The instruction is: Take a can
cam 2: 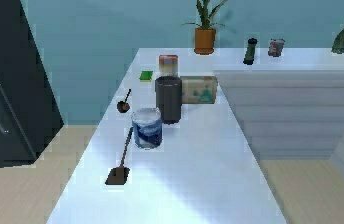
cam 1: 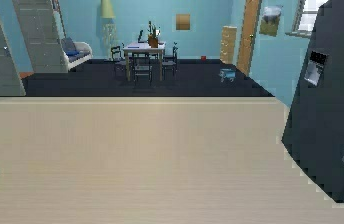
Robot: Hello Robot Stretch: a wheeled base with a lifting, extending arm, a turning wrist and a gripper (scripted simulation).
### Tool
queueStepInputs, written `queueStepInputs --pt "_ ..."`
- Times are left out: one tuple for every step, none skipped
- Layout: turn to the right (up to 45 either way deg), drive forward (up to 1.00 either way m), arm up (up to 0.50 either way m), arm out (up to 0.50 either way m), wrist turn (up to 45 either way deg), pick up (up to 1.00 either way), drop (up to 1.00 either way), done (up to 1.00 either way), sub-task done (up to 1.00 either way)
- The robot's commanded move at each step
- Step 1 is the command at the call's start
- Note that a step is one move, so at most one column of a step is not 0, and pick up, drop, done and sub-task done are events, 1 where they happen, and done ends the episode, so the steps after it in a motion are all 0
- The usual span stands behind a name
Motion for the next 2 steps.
queueStepInputs --pt "0.0 0.0 0.5 0.0 0.0 0.0 0.0 0.0 0.0" --pt "0.0 0.0 0.38 0.0 0.0 0.0 0.0 0.0 0.0"
